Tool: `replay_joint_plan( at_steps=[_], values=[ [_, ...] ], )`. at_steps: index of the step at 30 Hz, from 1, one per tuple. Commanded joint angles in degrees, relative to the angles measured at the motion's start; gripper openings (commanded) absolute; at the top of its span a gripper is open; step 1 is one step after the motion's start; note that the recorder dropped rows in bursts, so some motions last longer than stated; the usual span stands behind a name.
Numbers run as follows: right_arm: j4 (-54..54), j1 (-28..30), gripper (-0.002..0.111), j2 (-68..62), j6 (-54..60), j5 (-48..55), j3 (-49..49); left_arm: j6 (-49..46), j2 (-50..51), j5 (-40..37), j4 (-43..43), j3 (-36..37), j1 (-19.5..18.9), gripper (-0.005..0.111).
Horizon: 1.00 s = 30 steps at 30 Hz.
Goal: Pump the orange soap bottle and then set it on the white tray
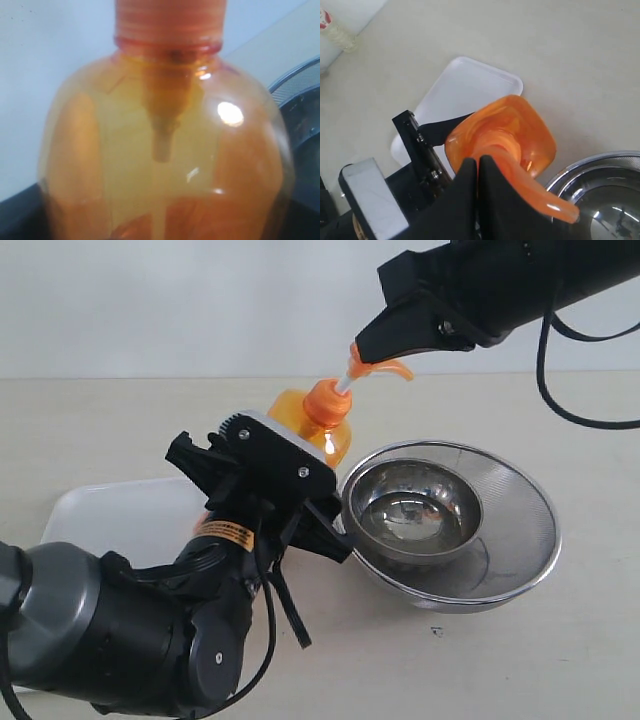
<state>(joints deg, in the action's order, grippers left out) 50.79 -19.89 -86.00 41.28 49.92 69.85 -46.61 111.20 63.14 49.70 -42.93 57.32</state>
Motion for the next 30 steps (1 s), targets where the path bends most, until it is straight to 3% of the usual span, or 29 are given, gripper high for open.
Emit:
replay_joint_plan(
  at_steps=[1,14,30],
  values=[
    [-4.57,-0.04,0.0,-3.05,-0.19,2.92,-1.2,1.88,-0.82,2.82,-3.06,-0.49,0.56,0.005],
    [-4.07,-0.04,0.0,-2.46,0.5,0.52,-1.2,1.88,-0.82,2.82,-3.22,-0.49,0.56,0.005],
    [-4.75,-0.04,0.0,10.71,-1.54,-10.09,-1.71,8.24,-0.82,6.82,-1.17,-0.49,0.56,0.005]
  ],
)
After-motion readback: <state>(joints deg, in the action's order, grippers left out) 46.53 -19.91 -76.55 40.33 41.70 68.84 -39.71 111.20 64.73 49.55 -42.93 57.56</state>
